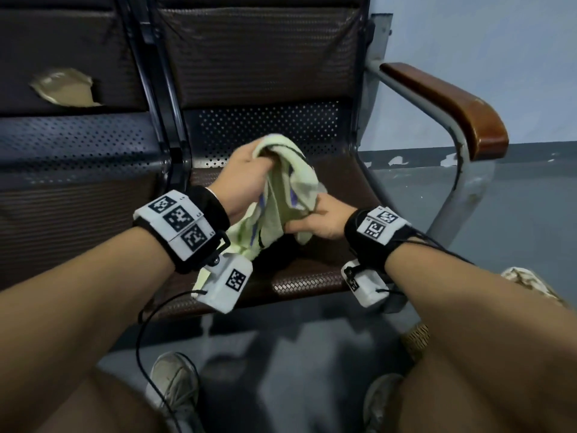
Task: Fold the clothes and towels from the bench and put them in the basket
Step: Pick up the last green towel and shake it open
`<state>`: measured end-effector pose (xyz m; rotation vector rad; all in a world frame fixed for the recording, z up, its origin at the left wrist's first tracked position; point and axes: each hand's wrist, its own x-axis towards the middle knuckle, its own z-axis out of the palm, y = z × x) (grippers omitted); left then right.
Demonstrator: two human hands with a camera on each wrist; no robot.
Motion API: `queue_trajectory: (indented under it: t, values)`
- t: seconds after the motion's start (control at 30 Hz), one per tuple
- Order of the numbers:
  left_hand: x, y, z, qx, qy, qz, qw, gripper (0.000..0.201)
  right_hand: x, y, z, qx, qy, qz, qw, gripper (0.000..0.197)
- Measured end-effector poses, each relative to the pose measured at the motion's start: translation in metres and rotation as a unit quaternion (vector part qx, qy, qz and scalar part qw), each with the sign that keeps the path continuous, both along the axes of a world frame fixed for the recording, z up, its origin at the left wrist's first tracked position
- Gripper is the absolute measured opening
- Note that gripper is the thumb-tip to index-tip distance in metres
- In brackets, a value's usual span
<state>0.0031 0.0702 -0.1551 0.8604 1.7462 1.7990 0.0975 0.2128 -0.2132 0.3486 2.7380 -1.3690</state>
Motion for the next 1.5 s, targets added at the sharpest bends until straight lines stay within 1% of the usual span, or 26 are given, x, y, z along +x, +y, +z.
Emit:
queue_trajectory:
  t: [0.07,0.17,0.23,0.27,0.3,0.33,0.4,0.43,0.47,0.5,0.57,0.6,0.67,0.73,0.8,0.83,0.9,1.0,1.1,1.17,1.2,1.27,1.3,1.4,1.47,1.5]
  values:
    - [-0.007,-0.002,0.005,0.022,-0.043,0.049,0.998,0.037,-0.002,0.003,-0.006,0.08,-0.014,-0.014,0.997,0.027]
    - [-0.028,-0.011,0.0,-0.007,0.007,0.149,0.989,0.033,-0.003,0.014,0.0,0.107,0.041,-0.108,0.988,0.018]
    - [-0.047,-0.02,-0.009,-0.116,0.086,0.211,0.967,0.025,-0.001,0.021,0.008,0.089,0.124,-0.185,0.971,0.015]
    - [-0.052,-0.025,-0.013,-0.182,0.121,0.224,0.95,0.032,0.001,0.024,0.012,0.069,0.163,-0.208,0.962,0.015]
    - [-0.055,-0.028,-0.017,-0.226,0.152,0.217,0.937,0.049,0.003,0.024,0.016,0.056,0.191,-0.216,0.956,0.014]
    - [-0.054,-0.029,-0.019,-0.235,0.18,0.183,0.938,0.069,0.004,0.023,0.019,0.053,0.208,-0.211,0.953,0.012]
    - [-0.041,-0.023,-0.021,-0.194,0.235,0.071,0.95,0.099,0.005,0.019,0.023,0.067,0.22,-0.178,0.957,0.007]
    - [-0.03,-0.017,-0.023,-0.177,0.258,0.01,0.95,0.104,0.004,0.014,0.025,0.075,0.221,-0.155,0.96,0.005]
    - [-0.021,-0.012,-0.025,-0.174,0.273,-0.031,0.946,0.101,0.004,0.01,0.027,0.082,0.222,-0.133,0.962,0.005]
    - [-0.013,-0.007,-0.028,-0.174,0.281,-0.047,0.942,0.09,0.004,0.005,0.028,0.085,0.224,-0.115,0.964,0.009]
    - [-0.008,0.001,-0.032,-0.18,0.311,-0.027,0.933,0.041,0.003,-0.001,0.03,0.075,0.226,-0.1,0.966,0.016]
    - [-0.007,0.003,-0.032,-0.185,0.327,-0.012,0.927,0.024,0.004,-0.002,0.03,0.06,0.22,-0.105,0.968,0.018]
    - [-0.01,0.005,-0.03,-0.17,0.309,0.019,0.936,0.022,0.008,0.003,0.027,0.043,0.164,-0.122,0.978,0.022]
    - [-0.017,0.006,-0.022,-0.125,0.235,0.079,0.961,0.018,0.016,0.015,0.018,0.114,0.053,-0.111,0.986,0.018]
    - [-0.025,0.003,-0.016,-0.104,0.179,0.146,0.967,0.014,0.025,0.022,0.01,0.192,-0.042,-0.082,0.977,0.016]
    - [-0.03,0.0,-0.015,-0.117,0.177,0.165,0.963,0.015,0.027,0.023,0.008,0.197,-0.049,-0.083,0.976,0.023]
    - [-0.034,-0.004,-0.019,-0.172,0.217,0.156,0.948,0.015,0.028,0.024,0.01,0.165,0.0,-0.112,0.98,0.029]
    - [-0.029,-0.005,-0.032,-0.249,0.288,0.086,0.921,0.022,0.022,0.015,0.02,0.146,0.106,-0.138,0.974,0.025]
    - [-0.02,0.002,-0.045,-0.298,0.301,0.013,0.906,0.032,0.019,0.0,0.027,0.139,0.178,-0.125,0.966,0.017]
    - [-0.014,0.007,-0.049,-0.312,0.297,-0.002,0.902,0.02,0.018,-0.005,0.031,0.133,0.209,-0.102,0.964,0.013]
    - [-0.012,0.009,-0.048,-0.308,0.288,0.012,0.906,0.018,0.018,-0.005,0.033,0.129,0.215,-0.096,0.963,0.014]
    - [-0.016,0.01,-0.042,-0.274,0.248,0.083,0.925,0.023,0.018,0.0,0.034,0.116,0.19,-0.093,0.97,0.022]
    - [-0.021,0.01,-0.038,-0.246,0.216,0.13,0.936,0.024,0.019,0.003,0.033,0.118,0.154,-0.091,0.977,0.025]
    - [-0.035,0.005,-0.025,-0.154,0.13,0.219,0.955,0.032,0.027,0.016,0.019,0.182,-0.008,-0.071,0.981,0.017]
    - [-0.038,0.001,-0.023,-0.141,0.132,0.236,0.952,0.035,0.031,0.023,0.011,0.201,-0.073,-0.075,0.974,0.023]
    - [-0.038,0.0,-0.023,-0.153,0.156,0.23,0.948,0.033,0.032,0.025,0.009,0.195,-0.07,-0.09,0.974,0.027]
